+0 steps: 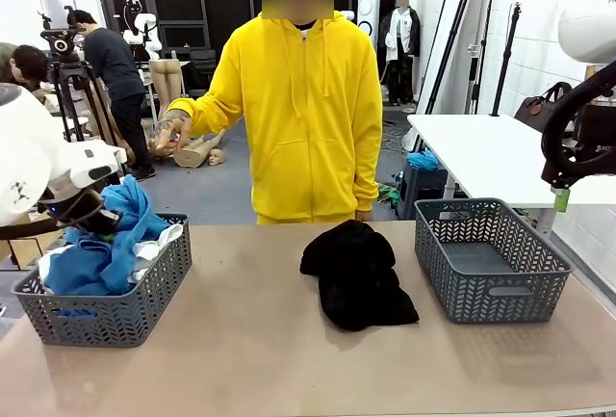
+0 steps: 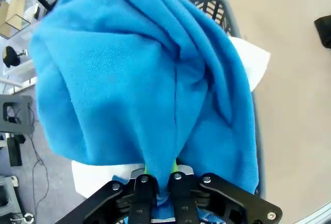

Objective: Sort the tops and bottoms.
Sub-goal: Sort the clothes according to human instructions.

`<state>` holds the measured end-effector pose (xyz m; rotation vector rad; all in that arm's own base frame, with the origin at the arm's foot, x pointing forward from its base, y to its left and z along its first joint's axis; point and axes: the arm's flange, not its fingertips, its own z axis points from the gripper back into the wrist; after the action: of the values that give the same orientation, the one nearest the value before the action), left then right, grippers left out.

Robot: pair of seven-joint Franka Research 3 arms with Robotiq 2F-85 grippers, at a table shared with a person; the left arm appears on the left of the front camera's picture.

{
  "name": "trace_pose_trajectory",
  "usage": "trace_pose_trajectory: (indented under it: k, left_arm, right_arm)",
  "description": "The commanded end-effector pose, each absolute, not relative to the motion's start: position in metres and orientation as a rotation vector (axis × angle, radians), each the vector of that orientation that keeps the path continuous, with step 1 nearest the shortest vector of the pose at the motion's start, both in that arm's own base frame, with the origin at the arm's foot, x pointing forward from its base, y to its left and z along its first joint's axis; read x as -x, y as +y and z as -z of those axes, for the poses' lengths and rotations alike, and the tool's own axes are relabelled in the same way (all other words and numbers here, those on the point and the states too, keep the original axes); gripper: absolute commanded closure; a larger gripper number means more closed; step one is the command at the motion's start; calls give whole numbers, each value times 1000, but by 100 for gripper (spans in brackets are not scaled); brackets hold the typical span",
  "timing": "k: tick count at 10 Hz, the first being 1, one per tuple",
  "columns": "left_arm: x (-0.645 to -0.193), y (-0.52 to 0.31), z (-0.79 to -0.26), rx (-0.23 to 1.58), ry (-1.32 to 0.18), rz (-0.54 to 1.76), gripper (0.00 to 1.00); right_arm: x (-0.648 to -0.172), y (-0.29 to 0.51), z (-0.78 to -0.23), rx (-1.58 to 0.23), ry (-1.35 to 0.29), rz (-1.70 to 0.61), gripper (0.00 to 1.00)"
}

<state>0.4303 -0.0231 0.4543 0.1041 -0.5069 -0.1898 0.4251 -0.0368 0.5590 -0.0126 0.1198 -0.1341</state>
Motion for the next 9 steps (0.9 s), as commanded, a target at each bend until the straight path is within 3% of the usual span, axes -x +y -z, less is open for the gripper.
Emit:
trace_pose_trajectory:
  k: [1,5,9]
  left_arm:
    - [-423,-27,-464,-98,-486,169,76]
    - [-418,-29,-470,-94,-486,164,0]
    - [-413,-30,-488,-68,-498,152,0]
  right_arm:
    - [-426,-35,-559,-2,120,141,0]
    - [-426,-35,-559,-2,120,141,0]
    - [-426,-35,-559,-2,120,141,0]
